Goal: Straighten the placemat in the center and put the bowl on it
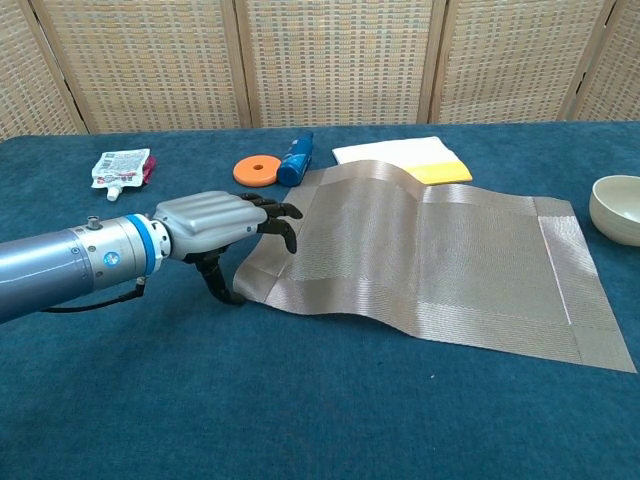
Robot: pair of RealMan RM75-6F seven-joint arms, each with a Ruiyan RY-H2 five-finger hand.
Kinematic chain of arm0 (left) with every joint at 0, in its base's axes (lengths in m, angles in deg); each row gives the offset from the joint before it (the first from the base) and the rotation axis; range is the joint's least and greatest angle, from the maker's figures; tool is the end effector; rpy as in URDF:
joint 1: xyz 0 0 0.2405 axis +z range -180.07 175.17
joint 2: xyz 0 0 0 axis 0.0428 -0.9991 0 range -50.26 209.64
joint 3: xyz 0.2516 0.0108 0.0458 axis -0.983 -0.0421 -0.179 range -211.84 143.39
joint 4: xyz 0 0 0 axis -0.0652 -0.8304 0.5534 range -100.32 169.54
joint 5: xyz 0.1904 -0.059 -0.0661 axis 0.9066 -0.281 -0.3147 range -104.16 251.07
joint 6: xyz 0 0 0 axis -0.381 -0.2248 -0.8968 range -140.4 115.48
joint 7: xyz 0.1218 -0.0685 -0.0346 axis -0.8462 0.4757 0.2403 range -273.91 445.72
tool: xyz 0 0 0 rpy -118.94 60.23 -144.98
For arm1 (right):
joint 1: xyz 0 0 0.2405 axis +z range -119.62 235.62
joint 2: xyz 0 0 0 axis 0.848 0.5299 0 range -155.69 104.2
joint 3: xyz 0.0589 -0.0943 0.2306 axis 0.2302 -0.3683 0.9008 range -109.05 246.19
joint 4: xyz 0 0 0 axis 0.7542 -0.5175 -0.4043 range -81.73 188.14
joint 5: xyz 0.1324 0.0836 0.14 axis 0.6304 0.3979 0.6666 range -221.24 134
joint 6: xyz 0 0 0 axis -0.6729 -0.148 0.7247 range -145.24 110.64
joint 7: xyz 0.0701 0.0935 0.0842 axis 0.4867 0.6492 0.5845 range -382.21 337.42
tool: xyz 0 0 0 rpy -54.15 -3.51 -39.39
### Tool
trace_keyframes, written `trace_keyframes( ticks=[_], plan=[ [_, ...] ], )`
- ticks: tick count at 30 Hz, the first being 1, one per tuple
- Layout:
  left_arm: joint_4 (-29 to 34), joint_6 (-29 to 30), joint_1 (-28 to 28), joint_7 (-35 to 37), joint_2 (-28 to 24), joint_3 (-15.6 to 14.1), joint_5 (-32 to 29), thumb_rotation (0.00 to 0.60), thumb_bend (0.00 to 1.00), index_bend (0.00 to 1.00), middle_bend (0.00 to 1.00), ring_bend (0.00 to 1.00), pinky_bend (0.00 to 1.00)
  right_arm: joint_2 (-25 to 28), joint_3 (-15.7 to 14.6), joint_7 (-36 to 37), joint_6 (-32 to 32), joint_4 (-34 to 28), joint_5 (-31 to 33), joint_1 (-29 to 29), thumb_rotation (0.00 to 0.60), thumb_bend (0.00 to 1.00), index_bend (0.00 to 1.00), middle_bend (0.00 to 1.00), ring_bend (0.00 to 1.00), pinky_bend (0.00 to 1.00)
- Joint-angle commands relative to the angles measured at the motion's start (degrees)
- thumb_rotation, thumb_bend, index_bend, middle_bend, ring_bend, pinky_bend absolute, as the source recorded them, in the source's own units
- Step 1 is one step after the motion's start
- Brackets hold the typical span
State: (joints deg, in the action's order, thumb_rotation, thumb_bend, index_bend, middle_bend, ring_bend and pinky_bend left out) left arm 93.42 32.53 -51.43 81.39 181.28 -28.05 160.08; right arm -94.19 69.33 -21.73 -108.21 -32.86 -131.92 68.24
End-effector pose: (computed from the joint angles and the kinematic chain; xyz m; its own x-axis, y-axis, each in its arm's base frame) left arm -0.1409 0.3592 -0.0905 0.6526 0.2275 0.7228 0.6528 -0.6531 -0.3838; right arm -0.2993 -0.2032 0.1506 0.4082 0.1035 0.9070 -0.8983 -0.1316 0.4193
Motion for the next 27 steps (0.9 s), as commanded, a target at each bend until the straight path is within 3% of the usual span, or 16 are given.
trace_keyframes(
  ticks=[1, 9, 15, 18, 23, 27],
  plan=[
    [0.07, -0.31, -0.41, -1.04, 0.21, 0.16, -0.67, 0.600, 0.24, 0.25, 0.00, 0.00, 0.00, 0.10, 0.17, 0.10, -0.03, -0.15, -0.27, -0.18, 0.600, 0.00, 0.05, 0.00, 0.00, 0.00],
    [0.65, -0.61, -0.80, -2.71, 0.31, 0.52, -2.50, 0.600, 0.35, 0.26, 0.00, 0.00, 0.00, 0.42, 0.58, 0.30, -0.07, -0.58, -0.95, -0.69, 0.600, 0.00, 0.05, 0.00, 0.00, 0.00],
    [1.03, -0.59, -0.91, -3.06, 0.20, 0.67, -3.65, 0.600, 0.50, 0.30, 0.00, 0.00, 0.00, 0.58, 0.80, 0.47, -0.13, -0.93, -1.64, -1.00, 0.600, 0.00, 0.05, 0.00, 0.00, 0.00],
    [1.07, -0.58, -1.01, -3.01, 0.48, 0.79, -4.23, 0.600, 0.54, 0.39, 0.00, 0.00, 0.00, 0.71, 0.91, 0.64, -0.17, -1.13, -1.94, -1.17, 0.600, 0.00, 0.05, 0.00, 0.00, 0.00],
    [0.54, 0.73, -1.07, -2.32, 1.64, 1.35, -4.98, 0.600, 0.55, 0.65, 0.00, 0.00, 0.00, 0.95, 1.11, 1.24, -0.25, -1.45, -2.66, -1.45, 0.600, 0.00, 0.05, 0.00, 0.00, 0.00],
    [1.21, 2.23, -0.68, -1.50, 1.27, 0.93, -4.42, 0.600, 0.55, 0.73, 0.00, 0.00, 0.00, 1.13, 1.34, 1.63, -0.34, -1.59, -2.94, -1.65, 0.600, 0.00, 0.05, 0.00, 0.00, 0.00]
  ],
)
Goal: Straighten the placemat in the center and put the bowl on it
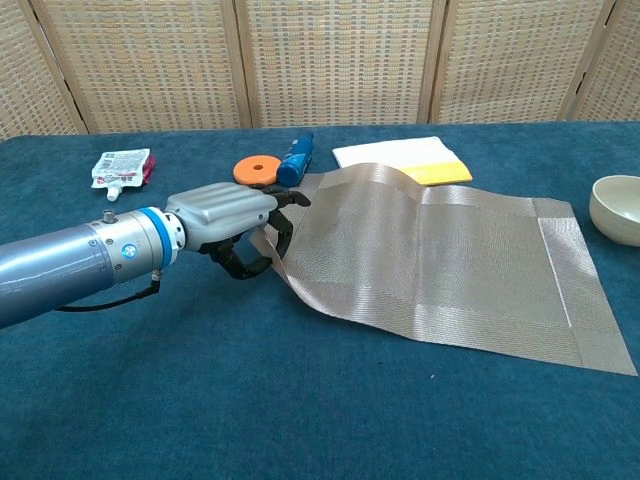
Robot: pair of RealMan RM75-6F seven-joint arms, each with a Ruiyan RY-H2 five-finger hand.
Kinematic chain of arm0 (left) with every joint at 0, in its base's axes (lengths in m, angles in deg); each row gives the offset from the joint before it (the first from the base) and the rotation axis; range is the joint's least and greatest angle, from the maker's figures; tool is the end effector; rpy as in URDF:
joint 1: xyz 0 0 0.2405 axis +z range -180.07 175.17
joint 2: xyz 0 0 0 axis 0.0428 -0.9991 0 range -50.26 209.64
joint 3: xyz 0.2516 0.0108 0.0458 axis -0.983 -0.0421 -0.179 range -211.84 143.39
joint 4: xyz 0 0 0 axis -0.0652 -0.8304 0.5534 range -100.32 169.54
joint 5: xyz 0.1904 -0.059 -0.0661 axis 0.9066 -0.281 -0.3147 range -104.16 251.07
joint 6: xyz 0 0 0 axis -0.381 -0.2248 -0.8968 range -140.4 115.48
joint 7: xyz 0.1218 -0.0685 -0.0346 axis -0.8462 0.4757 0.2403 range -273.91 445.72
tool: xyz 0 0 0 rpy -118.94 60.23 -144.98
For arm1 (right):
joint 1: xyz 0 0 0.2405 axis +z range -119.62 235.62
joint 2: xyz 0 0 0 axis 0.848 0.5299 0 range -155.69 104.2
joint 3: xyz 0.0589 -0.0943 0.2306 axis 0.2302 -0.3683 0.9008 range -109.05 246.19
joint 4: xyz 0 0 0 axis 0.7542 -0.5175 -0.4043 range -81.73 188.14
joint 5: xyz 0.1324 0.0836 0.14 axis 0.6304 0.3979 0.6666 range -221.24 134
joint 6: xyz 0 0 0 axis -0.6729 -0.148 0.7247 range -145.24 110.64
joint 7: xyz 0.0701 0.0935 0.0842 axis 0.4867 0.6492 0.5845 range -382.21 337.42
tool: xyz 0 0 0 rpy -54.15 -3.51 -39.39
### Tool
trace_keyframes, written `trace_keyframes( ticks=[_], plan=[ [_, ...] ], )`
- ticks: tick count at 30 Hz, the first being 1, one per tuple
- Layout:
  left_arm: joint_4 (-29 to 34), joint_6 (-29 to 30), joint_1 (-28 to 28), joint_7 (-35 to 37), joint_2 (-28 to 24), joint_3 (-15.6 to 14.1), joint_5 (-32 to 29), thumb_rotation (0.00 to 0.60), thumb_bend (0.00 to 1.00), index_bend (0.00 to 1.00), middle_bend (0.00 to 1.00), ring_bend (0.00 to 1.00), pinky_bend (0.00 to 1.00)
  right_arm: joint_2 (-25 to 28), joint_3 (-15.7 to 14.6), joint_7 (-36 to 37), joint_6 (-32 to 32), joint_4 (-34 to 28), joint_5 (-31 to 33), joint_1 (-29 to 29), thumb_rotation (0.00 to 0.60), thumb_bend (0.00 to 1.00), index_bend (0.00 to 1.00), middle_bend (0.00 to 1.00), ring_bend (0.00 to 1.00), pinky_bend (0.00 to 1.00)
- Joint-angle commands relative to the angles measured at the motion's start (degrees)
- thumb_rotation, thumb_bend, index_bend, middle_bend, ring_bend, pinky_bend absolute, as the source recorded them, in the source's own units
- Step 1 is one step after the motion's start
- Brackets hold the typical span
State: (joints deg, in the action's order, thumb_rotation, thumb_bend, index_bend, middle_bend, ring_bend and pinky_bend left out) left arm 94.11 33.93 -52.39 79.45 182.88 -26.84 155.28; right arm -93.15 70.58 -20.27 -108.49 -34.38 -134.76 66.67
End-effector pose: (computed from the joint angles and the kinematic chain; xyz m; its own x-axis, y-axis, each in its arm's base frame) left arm -0.1272 0.3620 -0.0938 0.6007 0.2334 0.7646 0.6991 -0.6172 -0.3609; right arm -0.2929 -0.1976 0.1547 0.3752 0.1128 0.9201 -0.9072 -0.1591 0.3895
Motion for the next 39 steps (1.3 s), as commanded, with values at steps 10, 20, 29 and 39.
trace_keyframes(
  ticks=[10, 20, 29, 39],
  plan=[
    [10.51, 4.59, 4.01, -2.78, -6.89, -3.69, 1.14, 0.600, 0.57, 0.78, 0.00, 0.00, 0.00, 0.62, 0.30, 0.54, -0.06, -0.71, -0.82, -0.59, 0.600, 0.00, 0.06, 0.00, 0.00, 0.00],
    [33.87, 7.50, 10.62, -23.58, -17.48, -8.80, -8.67, 0.600, 0.59, 0.79, 0.00, 0.00, 0.00, 1.26, 0.00, -0.04, -1.22, -2.13, -2.91, -1.35, 0.600, 0.00, 0.08, 0.00, 0.00, 0.00],
    [42.16, 8.70, 13.09, -27.17, -23.08, -13.70, -8.00, 0.600, 0.59, 0.79, 0.00, 0.00, 0.00, 1.44, -0.30, -0.64, -1.71, -2.88, -4.49, -1.86, 0.600, 0.00, 0.08, 0.00, 0.00, 0.00],
    [44.10, 8.77, 14.83, -26.58, -26.30, -16.31, -6.96, 0.600, 0.60, 0.79, 0.00, 0.00, 0.00, 1.54, -0.17, -0.74, -1.58, -3.12, -4.91, -2.06, 0.600, 0.00, 0.09, 0.00, 0.00, 0.00]
  ],
)
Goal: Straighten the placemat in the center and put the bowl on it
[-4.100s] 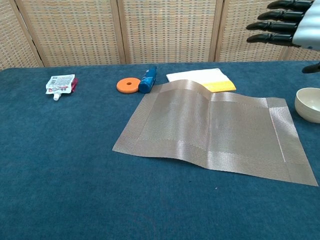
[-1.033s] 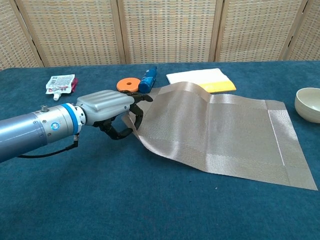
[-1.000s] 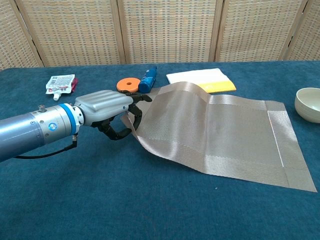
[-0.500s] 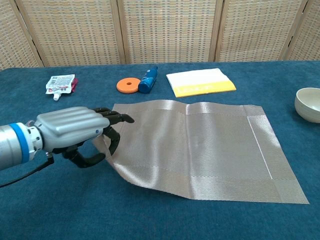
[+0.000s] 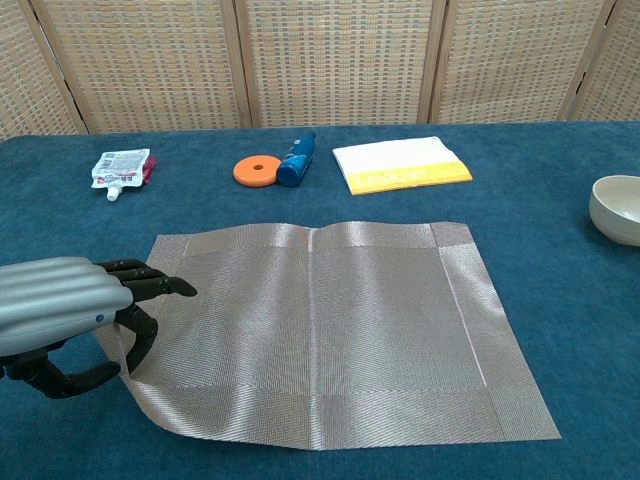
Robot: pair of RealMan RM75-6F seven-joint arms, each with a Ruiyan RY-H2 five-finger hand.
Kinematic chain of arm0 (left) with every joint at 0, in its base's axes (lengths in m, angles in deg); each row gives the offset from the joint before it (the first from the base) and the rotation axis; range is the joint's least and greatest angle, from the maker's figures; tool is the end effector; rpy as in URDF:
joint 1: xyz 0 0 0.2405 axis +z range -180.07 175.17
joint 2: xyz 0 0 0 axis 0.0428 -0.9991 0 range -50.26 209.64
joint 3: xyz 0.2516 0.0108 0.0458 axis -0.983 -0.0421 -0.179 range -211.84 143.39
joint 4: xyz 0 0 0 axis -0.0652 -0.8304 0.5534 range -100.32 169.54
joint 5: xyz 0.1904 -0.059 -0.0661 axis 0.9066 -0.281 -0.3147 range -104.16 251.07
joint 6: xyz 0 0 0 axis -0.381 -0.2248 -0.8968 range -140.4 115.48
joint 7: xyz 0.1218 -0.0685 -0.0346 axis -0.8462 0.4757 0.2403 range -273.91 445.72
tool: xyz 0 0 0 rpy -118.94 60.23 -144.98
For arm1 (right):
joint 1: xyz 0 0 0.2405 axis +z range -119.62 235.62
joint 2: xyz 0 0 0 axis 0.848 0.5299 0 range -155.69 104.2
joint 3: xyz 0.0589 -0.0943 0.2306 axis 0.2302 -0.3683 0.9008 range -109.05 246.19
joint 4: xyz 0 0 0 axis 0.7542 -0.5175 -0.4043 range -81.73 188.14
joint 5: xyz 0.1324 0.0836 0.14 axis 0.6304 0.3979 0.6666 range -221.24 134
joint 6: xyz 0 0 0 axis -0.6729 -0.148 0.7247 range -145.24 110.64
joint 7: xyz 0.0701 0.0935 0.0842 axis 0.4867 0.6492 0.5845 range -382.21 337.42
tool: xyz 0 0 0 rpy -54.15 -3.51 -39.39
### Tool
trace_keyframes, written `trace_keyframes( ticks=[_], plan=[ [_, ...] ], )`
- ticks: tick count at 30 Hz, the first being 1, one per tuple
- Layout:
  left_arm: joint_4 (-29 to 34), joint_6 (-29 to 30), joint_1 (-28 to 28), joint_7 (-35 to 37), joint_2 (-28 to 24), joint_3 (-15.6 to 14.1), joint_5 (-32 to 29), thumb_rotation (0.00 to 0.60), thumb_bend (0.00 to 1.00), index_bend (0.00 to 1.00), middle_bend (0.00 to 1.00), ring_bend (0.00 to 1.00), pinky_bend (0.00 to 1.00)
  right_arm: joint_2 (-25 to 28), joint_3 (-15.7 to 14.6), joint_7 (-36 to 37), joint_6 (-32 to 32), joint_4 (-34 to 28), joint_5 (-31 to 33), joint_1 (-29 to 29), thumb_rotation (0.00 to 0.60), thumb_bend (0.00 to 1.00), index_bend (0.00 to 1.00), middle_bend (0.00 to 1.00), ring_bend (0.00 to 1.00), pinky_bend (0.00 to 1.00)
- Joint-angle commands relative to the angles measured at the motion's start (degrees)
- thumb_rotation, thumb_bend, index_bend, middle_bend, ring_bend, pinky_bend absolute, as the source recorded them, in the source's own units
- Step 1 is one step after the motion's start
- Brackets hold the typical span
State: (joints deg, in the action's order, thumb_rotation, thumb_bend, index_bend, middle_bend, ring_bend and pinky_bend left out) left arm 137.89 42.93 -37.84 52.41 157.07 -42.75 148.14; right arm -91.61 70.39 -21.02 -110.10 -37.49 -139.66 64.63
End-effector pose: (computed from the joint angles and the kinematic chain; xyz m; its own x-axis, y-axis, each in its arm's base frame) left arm -0.1884 0.2195 -0.0091 0.7186 0.3591 0.5955 0.6626 -0.6136 -0.4295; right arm -0.2793 -0.1829 0.1571 0.3584 0.1197 0.9259 -0.9016 -0.2130 0.3765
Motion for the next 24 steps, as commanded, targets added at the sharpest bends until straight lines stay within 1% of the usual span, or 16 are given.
trace_keyframes(
  ticks=[1, 5, 8, 17, 21, 22, 24],
  plan=[
    [0.44, -0.33, 0.35, 0.58, -0.69, -0.54, 0.34, 0.600, 0.60, 0.79, 0.00, 0.00, 0.00, 0.01, 0.05, 0.01, 0.05, -0.02, -0.03, -0.03, 0.600, 0.00, 0.09, 0.00, 0.00, 0.00],
    [1.22, -0.55, 0.86, 0.64, -1.61, -1.26, 0.52, 0.600, 0.60, 0.79, 0.00, 0.00, 0.00, 0.02, 0.11, -0.01, 0.14, -0.04, -0.10, -0.09, 0.600, 0.00, 0.09, 0.00, 0.00, 0.00],
    [1.30, 0.10, 1.40, -0.23, -1.63, -1.19, 0.21, 0.600, 0.60, 0.79, 0.00, 0.00, 0.00, 0.09, 0.17, 0.05, 0.24, -0.12, -0.10, -0.14, 0.600, 0.00, 0.09, 0.00, 0.00, 0.00],
    [3.02, -0.44, 1.92, -2.46, -3.15, -1.75, -1.70, 0.600, 0.60, 0.79, 0.00, 0.00, 0.00, 0.21, 0.38, 0.22, 0.31, -0.21, -0.13, -0.28, 0.600, 0.00, 0.09, 0.00, 0.00, 0.00],
    [3.74, -1.17, 1.76, -3.08, -4.12, -1.95, -2.58, 0.600, 0.58, 0.76, 0.00, 0.00, 0.00, 0.20, 0.42, 0.13, 0.40, -0.23, -0.18, -0.32, 0.600, 0.00, 0.09, 0.00, 0.00, 0.00],
    [3.87, -1.32, 1.70, -3.19, -4.41, -1.95, -2.82, 0.600, 0.53, 0.73, 0.00, 0.00, 0.00, 0.19, 0.44, 0.09, 0.40, -0.23, -0.20, -0.33, 0.600, 0.00, 0.09, 0.00, 0.00, 0.00],
    [4.22, -1.53, 1.58, -3.74, -5.10, -2.05, -3.42, 0.600, 0.30, 0.61, 0.00, 0.00, 0.00, 0.17, 0.48, -0.01, 0.38, -0.21, -0.18, -0.37, 0.600, 0.00, 0.09, 0.00, 0.00, 0.00]
  ],
)
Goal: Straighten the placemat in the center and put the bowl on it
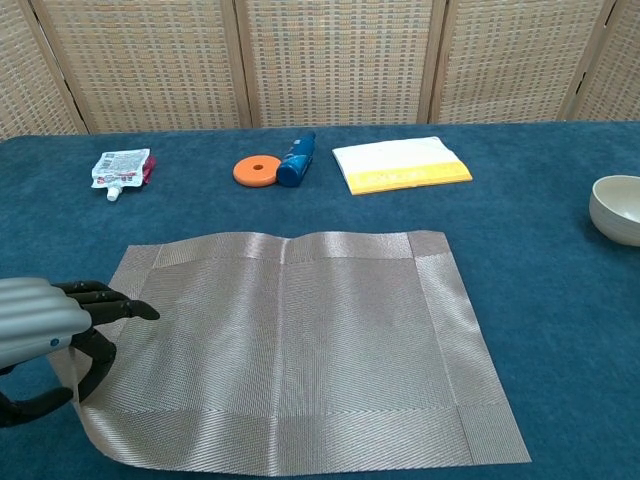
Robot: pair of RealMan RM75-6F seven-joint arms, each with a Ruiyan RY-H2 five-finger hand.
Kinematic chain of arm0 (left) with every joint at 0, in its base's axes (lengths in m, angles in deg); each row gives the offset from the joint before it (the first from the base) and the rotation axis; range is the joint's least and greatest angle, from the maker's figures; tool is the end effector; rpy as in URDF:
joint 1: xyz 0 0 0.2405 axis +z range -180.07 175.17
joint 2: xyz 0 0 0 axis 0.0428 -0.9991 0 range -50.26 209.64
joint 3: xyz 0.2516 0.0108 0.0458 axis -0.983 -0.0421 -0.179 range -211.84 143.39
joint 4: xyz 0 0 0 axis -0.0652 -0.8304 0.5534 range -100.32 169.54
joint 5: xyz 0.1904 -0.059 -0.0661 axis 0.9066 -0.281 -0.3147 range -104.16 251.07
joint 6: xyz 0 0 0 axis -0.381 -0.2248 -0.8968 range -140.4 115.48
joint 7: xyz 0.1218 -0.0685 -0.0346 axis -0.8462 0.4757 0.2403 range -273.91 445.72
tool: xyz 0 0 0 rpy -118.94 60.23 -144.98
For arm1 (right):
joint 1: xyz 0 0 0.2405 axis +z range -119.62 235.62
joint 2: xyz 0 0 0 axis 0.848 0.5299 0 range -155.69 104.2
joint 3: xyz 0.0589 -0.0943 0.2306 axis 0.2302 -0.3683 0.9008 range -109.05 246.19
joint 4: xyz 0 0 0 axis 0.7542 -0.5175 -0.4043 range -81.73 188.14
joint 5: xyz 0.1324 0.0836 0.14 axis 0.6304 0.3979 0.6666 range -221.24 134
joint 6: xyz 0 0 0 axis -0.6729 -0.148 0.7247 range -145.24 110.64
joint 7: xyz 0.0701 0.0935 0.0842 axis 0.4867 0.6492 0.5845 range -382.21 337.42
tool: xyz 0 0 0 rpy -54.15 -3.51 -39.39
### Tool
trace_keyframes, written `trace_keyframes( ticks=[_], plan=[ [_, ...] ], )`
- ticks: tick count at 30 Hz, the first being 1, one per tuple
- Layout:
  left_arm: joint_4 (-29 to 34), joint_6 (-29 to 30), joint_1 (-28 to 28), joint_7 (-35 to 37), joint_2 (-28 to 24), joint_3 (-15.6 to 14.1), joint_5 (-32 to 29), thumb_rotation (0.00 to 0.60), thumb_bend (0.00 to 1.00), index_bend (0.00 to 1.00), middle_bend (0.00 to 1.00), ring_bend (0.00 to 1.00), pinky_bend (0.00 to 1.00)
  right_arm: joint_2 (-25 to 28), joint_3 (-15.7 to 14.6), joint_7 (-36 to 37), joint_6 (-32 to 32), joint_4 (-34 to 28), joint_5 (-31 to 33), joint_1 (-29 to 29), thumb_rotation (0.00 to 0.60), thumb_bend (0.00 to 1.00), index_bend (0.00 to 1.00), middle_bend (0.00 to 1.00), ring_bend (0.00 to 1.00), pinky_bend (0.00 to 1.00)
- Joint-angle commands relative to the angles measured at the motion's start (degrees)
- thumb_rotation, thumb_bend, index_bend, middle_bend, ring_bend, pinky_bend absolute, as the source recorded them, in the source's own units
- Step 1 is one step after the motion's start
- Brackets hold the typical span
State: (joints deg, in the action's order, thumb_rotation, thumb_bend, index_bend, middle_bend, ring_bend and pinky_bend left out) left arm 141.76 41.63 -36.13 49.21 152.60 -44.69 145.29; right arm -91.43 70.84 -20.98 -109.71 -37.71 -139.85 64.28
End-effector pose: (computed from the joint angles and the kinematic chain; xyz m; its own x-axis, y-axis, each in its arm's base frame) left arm -0.2063 0.2047 0.0067 0.7391 0.4183 0.5280 0.6638 -0.5855 -0.4653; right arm -0.2793 -0.1827 0.1578 0.3582 0.1183 0.9261 -0.9023 -0.2110 0.3760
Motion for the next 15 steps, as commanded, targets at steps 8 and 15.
trace_keyframes(
  ticks=[8, 15],
  plan=[
    [4.42, 1.31, 0.54, 3.06, -6.47, 0.01, 0.67, 0.600, 0.00, 0.00, 0.00, 0.00, 0.00, -0.13, 0.12, -0.31, 0.28, 0.14, 0.06, -0.04, 0.600, 0.00, 0.09, 0.00, 0.00, 0.00],
    [6.65, 7.31, 3.39, 15.45, -12.82, 1.18, 9.56, 0.600, 0.00, 0.00, 0.00, 0.00, 0.00, -0.32, 0.44, -0.93, 0.98, 0.27, 1.11, -0.05, 0.600, 0.00, 0.09, 0.00, 0.00, 0.00]
  ],
)
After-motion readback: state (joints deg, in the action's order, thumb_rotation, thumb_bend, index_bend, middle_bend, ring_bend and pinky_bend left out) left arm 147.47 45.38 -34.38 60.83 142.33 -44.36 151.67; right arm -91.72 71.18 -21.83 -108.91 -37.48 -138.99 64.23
